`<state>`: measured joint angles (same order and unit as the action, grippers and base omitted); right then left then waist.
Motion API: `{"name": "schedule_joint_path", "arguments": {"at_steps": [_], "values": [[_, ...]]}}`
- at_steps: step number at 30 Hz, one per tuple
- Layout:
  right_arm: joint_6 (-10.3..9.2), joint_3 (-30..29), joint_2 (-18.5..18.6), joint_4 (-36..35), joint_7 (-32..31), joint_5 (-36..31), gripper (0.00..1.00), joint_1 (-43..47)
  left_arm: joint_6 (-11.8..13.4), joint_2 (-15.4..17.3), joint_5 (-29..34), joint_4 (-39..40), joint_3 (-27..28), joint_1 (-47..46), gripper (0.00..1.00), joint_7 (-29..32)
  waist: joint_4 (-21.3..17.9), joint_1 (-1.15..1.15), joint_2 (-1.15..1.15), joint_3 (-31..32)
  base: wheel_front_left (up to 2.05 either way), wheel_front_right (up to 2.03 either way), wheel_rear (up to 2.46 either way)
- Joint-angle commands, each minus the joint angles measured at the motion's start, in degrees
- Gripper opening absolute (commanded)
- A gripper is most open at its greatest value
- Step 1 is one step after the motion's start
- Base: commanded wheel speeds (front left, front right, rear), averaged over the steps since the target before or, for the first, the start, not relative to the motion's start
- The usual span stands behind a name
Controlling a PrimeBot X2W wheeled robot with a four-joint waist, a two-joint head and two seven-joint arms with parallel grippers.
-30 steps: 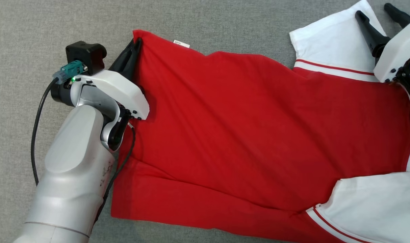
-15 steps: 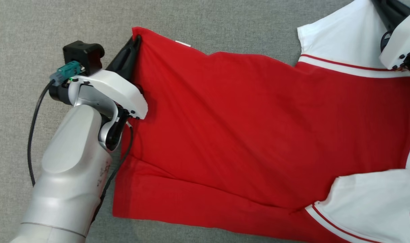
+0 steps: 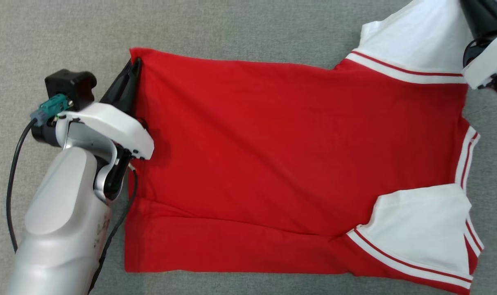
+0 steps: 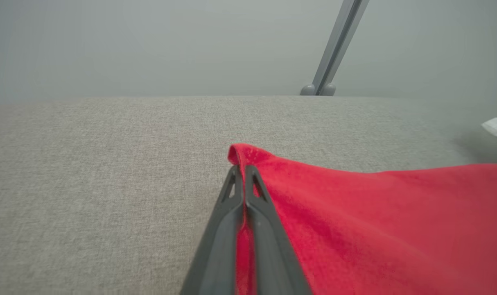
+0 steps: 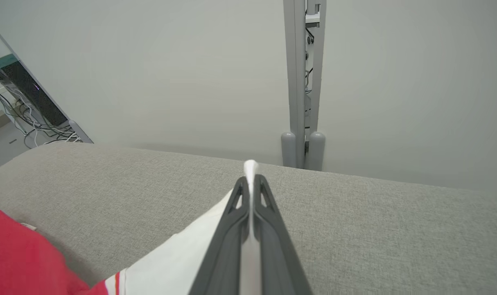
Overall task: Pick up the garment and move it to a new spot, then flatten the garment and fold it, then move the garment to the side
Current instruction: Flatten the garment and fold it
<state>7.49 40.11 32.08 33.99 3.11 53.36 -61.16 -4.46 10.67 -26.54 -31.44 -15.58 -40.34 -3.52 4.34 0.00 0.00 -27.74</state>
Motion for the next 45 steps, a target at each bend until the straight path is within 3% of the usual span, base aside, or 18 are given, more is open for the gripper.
{"name": "schedule_joint_path", "arguments": {"at_steps": [1, 8, 16, 23, 33, 45], "values": [[0.01, 0.0, 0.4, -0.9, 0.7, 1.0, 0.0, 1.6, 0.3, 0.6, -0.5, 0.8, 0.4, 1.1, 0.0, 0.3, -0.7, 0.0, 0.0, 0.8, 0.0, 0.0, 0.0], [0.01, -0.7, 1.7, -10.1, 4.3, 7.5, 0.0, 10.2, 1.4, 3.4, -1.5, 6.5, 1.5, 8.1, 0.0, 0.9, -3.7, 0.0, 0.0, 4.0, 0.0, 0.0, 0.0], [0.01, -2.2, 4.2, -22.7, 8.0, 14.1, 0.0, 25.9, 2.9, 5.8, -3.5, 14.7, 2.8, 17.0, 0.0, 3.2, -6.2, 0.0, 0.0, 7.3, 0.0, 0.0, 0.0], [0.01, -5.3, 3.7, -29.4, 10.8, 18.3, 0.0, 39.4, 4.5, 8.0, -4.7, 21.2, 4.4, 24.0, 0.0, 4.6, -7.7, 0.0, 0.0, 8.6, 0.0, 0.0, 0.0], [0.01, -10.2, 2.8, -35.2, 11.8, 18.6, 0.0, 51.5, 7.2, 10.7, -3.6, 31.2, 4.8, 32.4, 0.0, 6.0, -8.4, 0.0, 0.0, 9.9, 0.0, 0.0, 0.0], [0.01, -12.6, 0.6, -33.5, 11.2, 16.6, 0.0, 59.0, 10.4, 8.1, -6.7, 33.9, 5.2, 41.5, 0.0, 6.4, -8.0, 0.0, 0.0, 10.5, 0.0, 0.0, 0.0]]}}
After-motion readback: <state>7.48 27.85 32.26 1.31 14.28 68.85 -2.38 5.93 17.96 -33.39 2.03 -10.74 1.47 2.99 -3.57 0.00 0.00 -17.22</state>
